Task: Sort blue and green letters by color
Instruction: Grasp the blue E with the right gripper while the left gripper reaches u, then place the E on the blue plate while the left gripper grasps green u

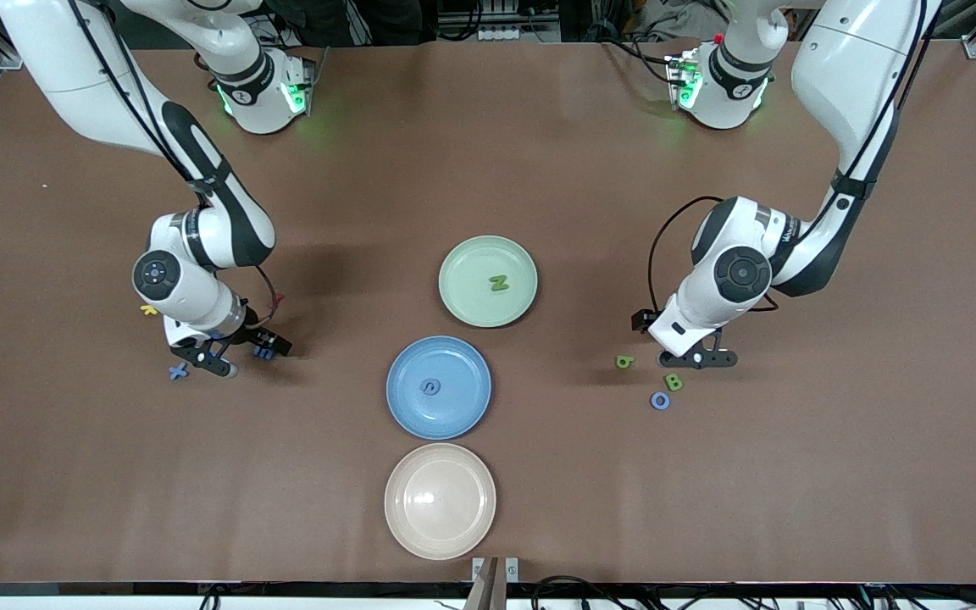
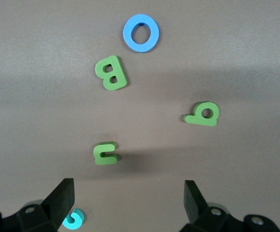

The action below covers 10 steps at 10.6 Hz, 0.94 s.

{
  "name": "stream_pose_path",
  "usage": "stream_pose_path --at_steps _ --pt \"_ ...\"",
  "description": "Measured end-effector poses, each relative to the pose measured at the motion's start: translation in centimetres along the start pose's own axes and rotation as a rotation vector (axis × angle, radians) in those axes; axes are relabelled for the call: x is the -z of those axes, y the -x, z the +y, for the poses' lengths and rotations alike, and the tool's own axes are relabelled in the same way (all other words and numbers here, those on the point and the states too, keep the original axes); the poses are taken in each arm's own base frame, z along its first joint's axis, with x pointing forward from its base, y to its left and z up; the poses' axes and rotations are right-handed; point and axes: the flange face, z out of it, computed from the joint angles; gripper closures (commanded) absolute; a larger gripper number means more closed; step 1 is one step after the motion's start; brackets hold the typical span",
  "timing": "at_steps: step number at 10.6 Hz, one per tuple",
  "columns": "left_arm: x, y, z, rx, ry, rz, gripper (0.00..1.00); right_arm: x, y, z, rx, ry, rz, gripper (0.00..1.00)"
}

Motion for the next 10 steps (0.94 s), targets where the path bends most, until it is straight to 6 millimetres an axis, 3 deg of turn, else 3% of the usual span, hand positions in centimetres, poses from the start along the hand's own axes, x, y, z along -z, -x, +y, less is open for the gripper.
stream_pose_path --at_steps 1,5,7,10 --pt "0.0 0.0 -0.1 0.003 0.0 0.0 0.0 -0.1 0.1 -0.1 -0.002 -0.001 0.002 0.61" --pt "-0.2 -0.5 -1.9 0.035 0.001 -0.006 0.0 0.8 -1.0 0.2 -0.02 -0.004 0.025 0.63" --pt "-0.7 -0.4 -2.1 0.038 0.001 -0.012 0.03 0.8 -1.1 0.2 -0.021 -0.003 0.027 0.73" --pt "-2.9 0.5 -2.1 0.035 0.021 0.001 0.08 0.9 -1.2 0.2 -0.022 -0.004 0.03 0.8"
